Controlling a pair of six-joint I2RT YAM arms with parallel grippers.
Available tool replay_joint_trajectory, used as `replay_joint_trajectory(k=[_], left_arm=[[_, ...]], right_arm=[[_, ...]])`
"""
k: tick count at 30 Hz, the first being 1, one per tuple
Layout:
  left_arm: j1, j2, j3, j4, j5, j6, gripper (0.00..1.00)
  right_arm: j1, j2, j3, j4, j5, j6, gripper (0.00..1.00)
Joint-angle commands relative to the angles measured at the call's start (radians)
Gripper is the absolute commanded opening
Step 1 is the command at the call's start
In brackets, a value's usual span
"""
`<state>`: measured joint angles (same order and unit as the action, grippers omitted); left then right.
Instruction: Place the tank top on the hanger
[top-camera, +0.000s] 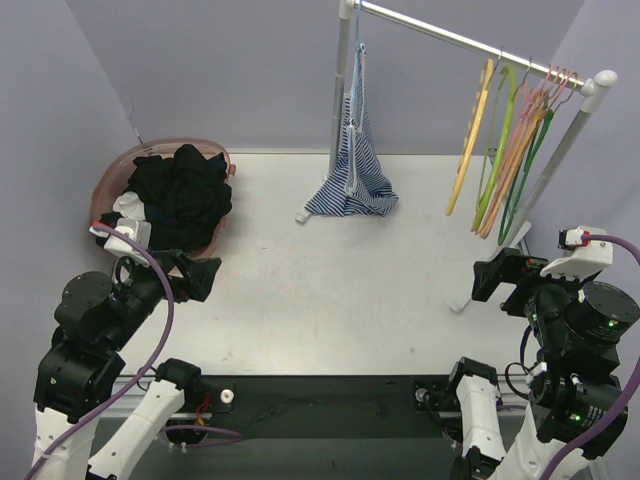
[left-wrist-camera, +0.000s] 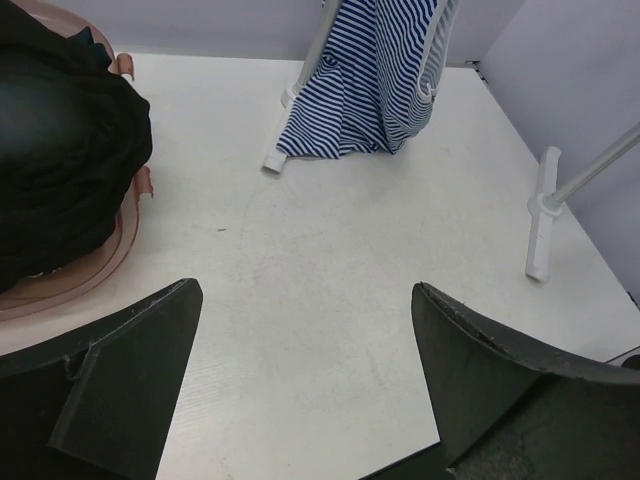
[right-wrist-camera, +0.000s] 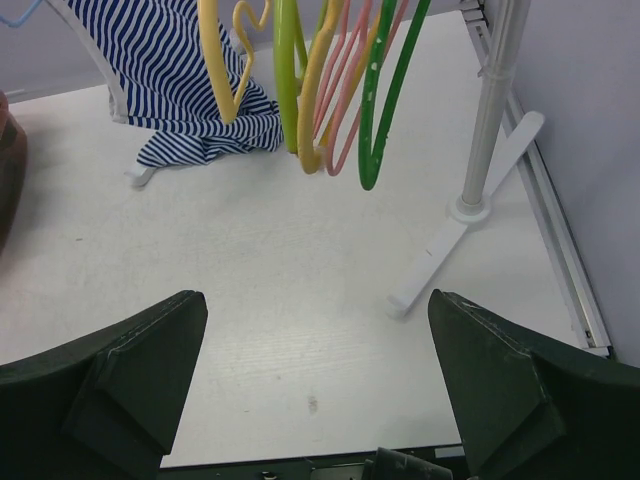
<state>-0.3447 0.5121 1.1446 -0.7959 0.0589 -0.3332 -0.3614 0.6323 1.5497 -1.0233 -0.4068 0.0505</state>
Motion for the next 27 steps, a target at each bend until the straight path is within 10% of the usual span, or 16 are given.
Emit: replay_joint_trajectory(k=[1,13,18,27], left_arm=[[0.006,0.002,0.006,0.092,0.009,-0.015,0.97],[0.006,0.060,-0.039,0.107,-0.304,-0.026,0.97],[0.027,0.209,-0.051,0.194,-0.422,-0.101,0.97],[0.306,0.756,0.091,0.433,-0.134,-0.383,0.97]], right_arm=[[-0.010,-0.005,0.007,0.026,-0.042,-0.015,1.00],[-0.011,-0.031,-0.205,-0.207,-0.973,-0.518,0.95],[-0.010,0.006,-0.252,-0.456,-0.975,-0.840,0.96],[0.108,0.049,-0.316,-0.491,-0.851,-0.982,0.95]])
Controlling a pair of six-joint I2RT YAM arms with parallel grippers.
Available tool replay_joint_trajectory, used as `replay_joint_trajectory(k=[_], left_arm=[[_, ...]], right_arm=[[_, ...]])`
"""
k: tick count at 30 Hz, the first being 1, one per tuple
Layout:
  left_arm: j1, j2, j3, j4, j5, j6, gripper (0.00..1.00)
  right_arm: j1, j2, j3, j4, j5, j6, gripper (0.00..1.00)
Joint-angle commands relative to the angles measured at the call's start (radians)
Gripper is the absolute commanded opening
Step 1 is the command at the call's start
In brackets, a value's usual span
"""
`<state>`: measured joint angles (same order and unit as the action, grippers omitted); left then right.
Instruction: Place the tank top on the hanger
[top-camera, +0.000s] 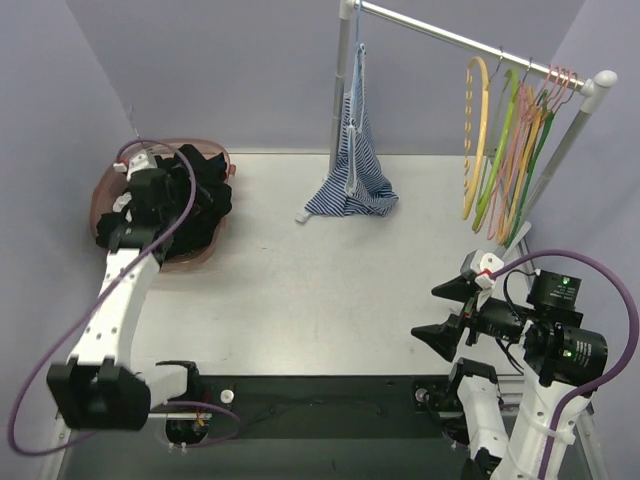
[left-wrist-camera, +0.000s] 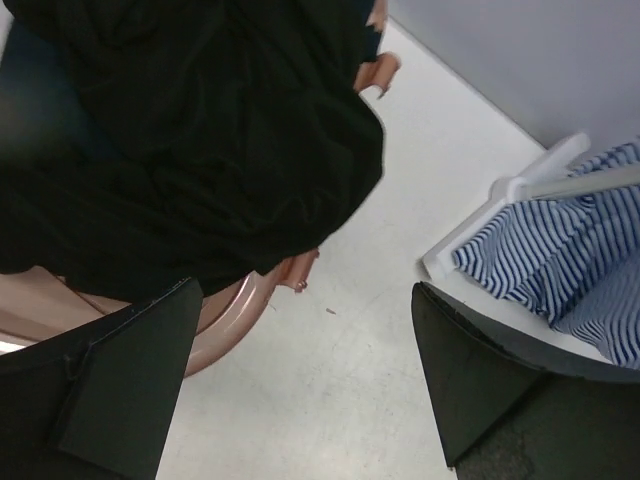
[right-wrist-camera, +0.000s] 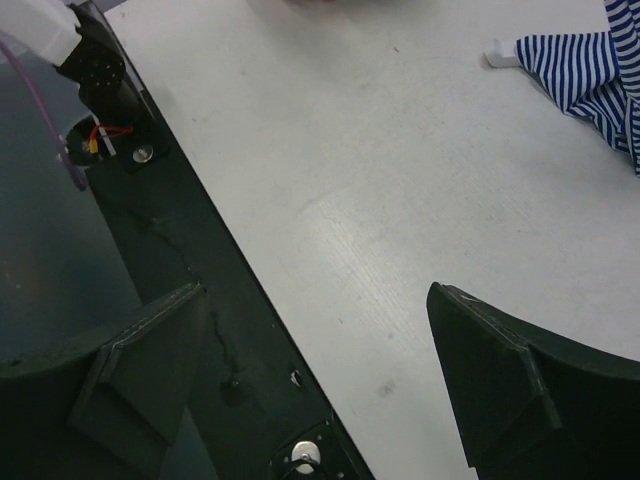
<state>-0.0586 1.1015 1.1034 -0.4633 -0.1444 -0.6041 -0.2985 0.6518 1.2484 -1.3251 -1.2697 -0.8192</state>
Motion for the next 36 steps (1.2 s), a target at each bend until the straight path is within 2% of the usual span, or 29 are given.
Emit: replay_joint_trajectory(k=[1,6,10,13,14,16,17,20,23,24,26,36], left_arm=[[0.017,0.261,0.174,0.063,0.066,-0.097,0.97],[-0.038,0.489,0.445,-0.114,-0.110,-0.031,0.97],[-0.073,0.636,0.550,-0.202,-0.227,-0.007,0.96],[-0.078,0.658,0.550,-0.190,-0.250,0.021,0.79],[-0.078,0.659,0.547,-0.186,-0.250,0.027,0.68],[-0.080,0.667,0.546,-0.179,-0.256,0.050,0.63],[-0.080,0.672,0.549,-0.182,-0.254,0.059,0.56],[-0.080,0.684,0.550,-0.199,-0.254,0.087,0.52],[-0.076,0.666,0.530,-0.186,-0.256,0.099,0.33],[-0.073,0.641,0.512,-0.164,-0.256,0.102,0.13],[-0.073,0.608,0.498,-0.137,-0.251,0.110,0.00],[-0.075,0.368,0.611,-0.077,-0.190,0.106,0.00]], right_arm=[[0.059,0.034,-0.020,-0.200,0.016,-0.132,0.95],[0.079,0.074,-0.073,-0.183,0.052,-0.140,0.94],[0.085,0.109,-0.067,-0.171,0.084,-0.138,0.92],[0.088,0.120,-0.066,-0.155,0.104,-0.123,0.92],[0.088,0.121,-0.067,-0.152,0.115,-0.117,0.92],[0.090,0.117,-0.073,-0.135,0.124,-0.101,0.92],[0.090,0.114,-0.079,-0.131,0.130,-0.088,0.92],[0.090,0.106,-0.090,-0.108,0.136,-0.052,0.92],[0.090,0.101,-0.089,-0.095,0.144,-0.035,0.92],[0.090,0.101,-0.084,-0.094,0.147,-0.029,0.92],[0.090,0.103,-0.080,-0.094,0.150,-0.026,0.92],[0.091,0.098,-0.034,-0.088,0.151,0.000,0.92]])
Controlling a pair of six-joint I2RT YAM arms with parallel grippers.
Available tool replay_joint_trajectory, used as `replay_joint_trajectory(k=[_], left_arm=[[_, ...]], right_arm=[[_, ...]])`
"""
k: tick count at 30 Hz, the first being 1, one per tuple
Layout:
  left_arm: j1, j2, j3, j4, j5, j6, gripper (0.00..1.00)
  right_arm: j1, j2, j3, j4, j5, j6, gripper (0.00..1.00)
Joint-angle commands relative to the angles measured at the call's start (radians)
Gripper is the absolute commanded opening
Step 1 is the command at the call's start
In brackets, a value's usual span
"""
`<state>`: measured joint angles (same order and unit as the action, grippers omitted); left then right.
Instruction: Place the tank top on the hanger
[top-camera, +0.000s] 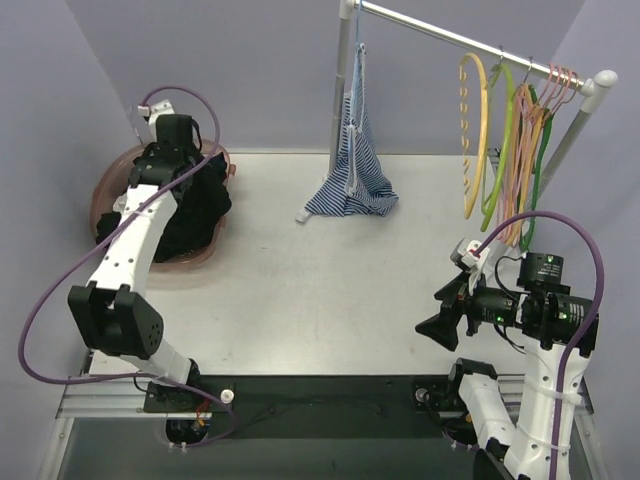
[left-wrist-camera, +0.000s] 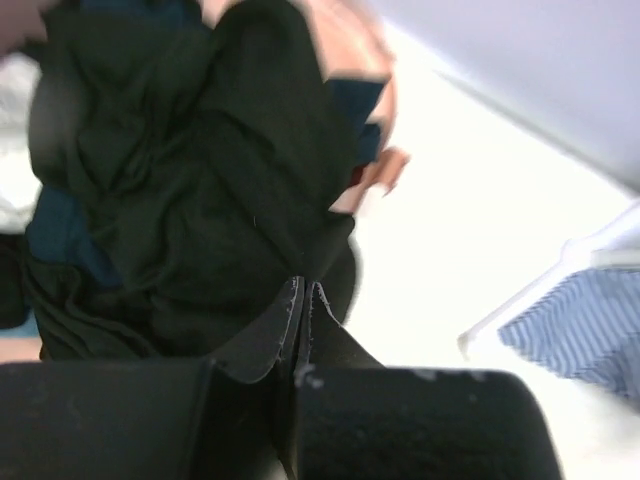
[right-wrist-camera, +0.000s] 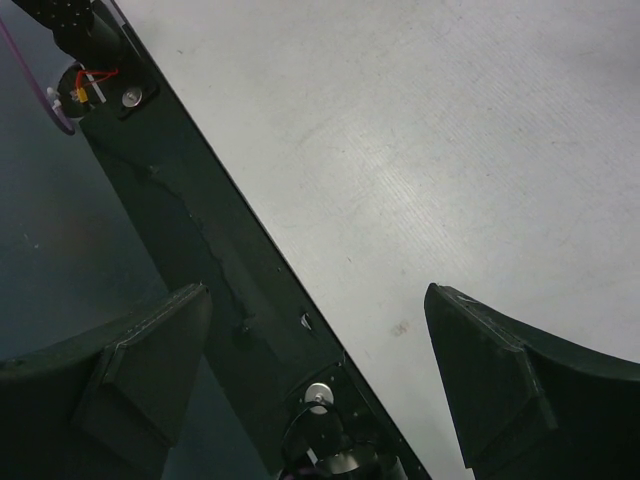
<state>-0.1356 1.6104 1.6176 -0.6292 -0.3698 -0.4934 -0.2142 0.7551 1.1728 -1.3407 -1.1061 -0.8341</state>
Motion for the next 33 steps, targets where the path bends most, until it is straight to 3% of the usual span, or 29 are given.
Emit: replay_joint_trajectory(k=[1,7,14,24,33], left_arm=[[0.002,-0.159,0.111,0.095,0.045,-0.010,0.00],[-0.004,-0.289,0.143,0.221,0.236,-0.007,0.00],[-0.116,-0.389,0.169,0.316,0.428,0.038,0.00],[-0.275,-0.412,0.287,0.269,0.537,0.070,0.00],[-0.550,-0.362,0.337,0.180,0.511,0.122,0.00]], right_arm=[[0.006,-0.007,0.051,-0.072,-0.011,0.018,0.92],[0.007,-0.003,0.091,-0.071,-0.001,0.024,0.92],[0.006,-0.003,0.106,-0.048,-0.012,0.049,0.93],[-0.004,-0.002,0.103,-0.041,-0.020,0.063,0.93],[-0.005,0.000,0.100,-0.038,-0.015,0.058,0.93]])
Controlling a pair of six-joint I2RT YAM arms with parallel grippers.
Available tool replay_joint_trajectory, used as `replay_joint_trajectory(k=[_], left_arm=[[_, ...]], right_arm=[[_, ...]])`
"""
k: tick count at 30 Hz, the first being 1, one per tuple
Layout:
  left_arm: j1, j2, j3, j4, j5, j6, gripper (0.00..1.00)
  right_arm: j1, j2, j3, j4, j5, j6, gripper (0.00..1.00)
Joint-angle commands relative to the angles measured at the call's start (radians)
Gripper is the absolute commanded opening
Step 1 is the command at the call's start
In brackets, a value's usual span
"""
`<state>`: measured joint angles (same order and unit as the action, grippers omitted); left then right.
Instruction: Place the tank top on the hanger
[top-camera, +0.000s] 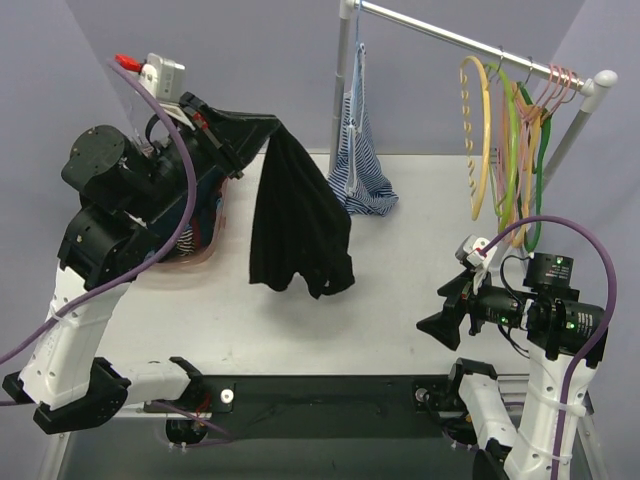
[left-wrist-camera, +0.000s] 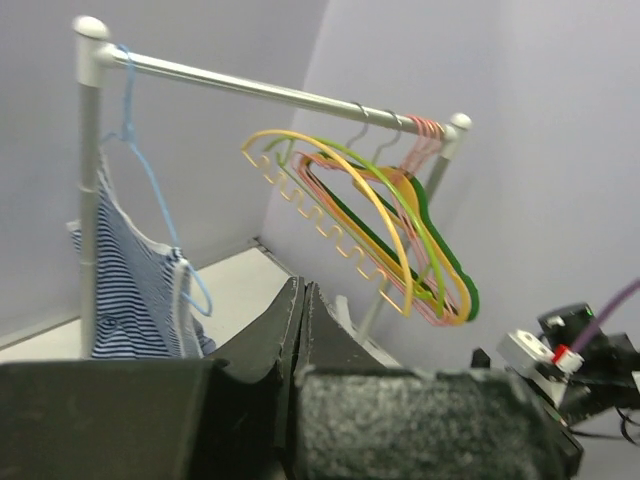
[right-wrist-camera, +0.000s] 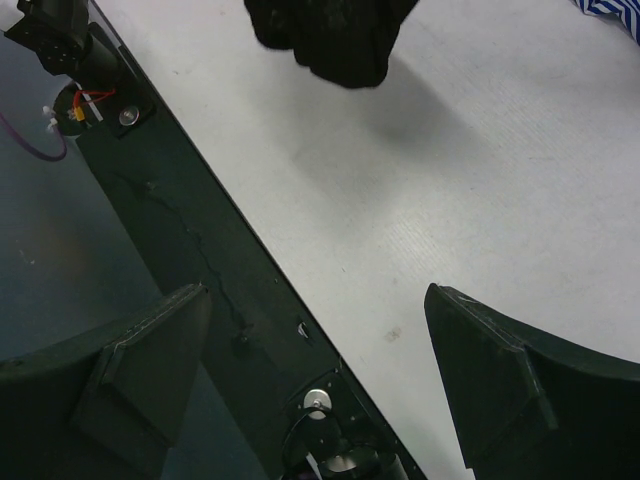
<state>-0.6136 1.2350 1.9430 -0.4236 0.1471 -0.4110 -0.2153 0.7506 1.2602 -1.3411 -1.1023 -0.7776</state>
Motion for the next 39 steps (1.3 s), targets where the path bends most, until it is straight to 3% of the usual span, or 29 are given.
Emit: replay_joint_trajectory(k=[1,4,10,11,12,13,15,16,20,27,39], left_arm=[[-0.101,0.003,-0.037,-0.029,-0.014,0.041,0.00],[-0.130,-0.038,-0.163,0.020,-0.023,0.012,0.00],[-0.156,-0.132,-0.585,0.153,-0.055,-0.060,0.01],[-0.156,-0.144,-0.628,0.166,-0.066,-0.058,0.09],[-0.156,-0.155,-0.713,0.174,-0.095,-0.058,0.30],[-0.156,-0.176,-0.748,0.184,-0.110,-0.058,0.43],[-0.156,-0.199,-0.843,0.198,-0.139,-0.046,0.61],[-0.155,-0.225,-0.874,0.206,-0.139,-0.043,0.76],[-0.155,-0.293,-0.989,0.258,-0.127,-0.037,0.93],[-0.140,-0.387,-1.196,0.370,-0.040,-0.144,0.97],[-0.133,-0.563,-1.398,0.244,-0.087,-0.242,0.97]], right_arm=[[-0.004,0.006,0.013,-0.039,-0.018,-0.003,0.93],[-0.001,0.001,0.007,-0.041,-0.019,-0.014,0.93],[0.011,0.013,0.004,-0.044,-0.031,-0.031,0.93],[0.011,0.016,0.002,-0.046,-0.034,-0.032,0.93],[0.014,0.018,0.001,-0.047,-0.044,-0.038,0.94],[0.019,0.021,0.001,-0.052,-0.047,-0.041,0.93],[0.028,0.030,-0.001,-0.056,-0.054,-0.052,0.94],[0.040,0.035,-0.001,-0.058,-0.059,-0.055,0.94],[0.080,0.059,0.001,-0.069,-0.059,-0.081,0.94],[0.209,0.136,0.038,-0.090,0.005,-0.130,0.93],[0.520,0.246,-0.002,-0.063,0.203,-0.198,0.92]])
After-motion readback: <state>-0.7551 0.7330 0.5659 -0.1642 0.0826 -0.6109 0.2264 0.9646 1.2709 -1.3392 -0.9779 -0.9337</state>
